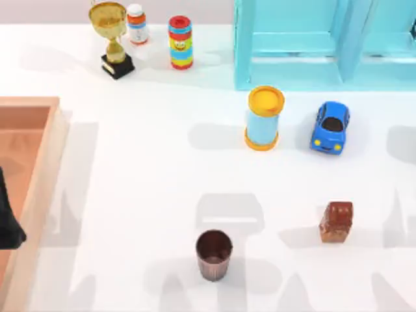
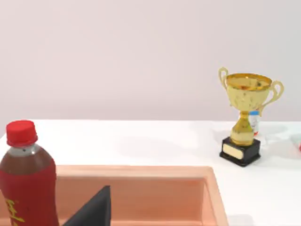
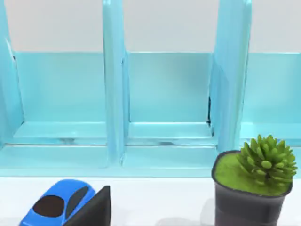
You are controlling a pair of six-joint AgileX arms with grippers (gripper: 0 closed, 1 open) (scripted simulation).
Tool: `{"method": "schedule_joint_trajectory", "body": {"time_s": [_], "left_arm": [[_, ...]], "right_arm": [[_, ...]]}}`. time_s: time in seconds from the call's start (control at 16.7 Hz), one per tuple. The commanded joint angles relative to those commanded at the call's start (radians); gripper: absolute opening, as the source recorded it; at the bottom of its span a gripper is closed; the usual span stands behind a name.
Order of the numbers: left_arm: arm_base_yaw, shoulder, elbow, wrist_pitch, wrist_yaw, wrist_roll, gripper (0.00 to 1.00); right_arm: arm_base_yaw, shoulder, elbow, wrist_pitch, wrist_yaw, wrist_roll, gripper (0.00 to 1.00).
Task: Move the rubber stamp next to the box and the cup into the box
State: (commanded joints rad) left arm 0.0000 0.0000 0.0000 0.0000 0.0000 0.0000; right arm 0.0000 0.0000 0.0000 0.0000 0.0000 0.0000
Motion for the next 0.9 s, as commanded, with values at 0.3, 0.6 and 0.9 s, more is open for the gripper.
{"method": "schedule_joint_trajectory", "body": {"time_s": [0.3,0.6,0.9], "left_arm": [[-0.037,0.052,0.051,-0.020,-0.002,-0.020,1.00],[-0.206,0.350,0.339,-0.131,-0.012,-0.125,1.00],[-0.445,0.838,0.818,-0.317,-0.026,-0.294,1.00]], "right_arm": [[0.000,0.000,0.000,0.000,0.000,0.000,1.00],[0.000,0.000,0.000,0.000,0.000,0.000,1.00],[0.000,0.000,0.000,0.000,0.000,0.000,1.00]]}}
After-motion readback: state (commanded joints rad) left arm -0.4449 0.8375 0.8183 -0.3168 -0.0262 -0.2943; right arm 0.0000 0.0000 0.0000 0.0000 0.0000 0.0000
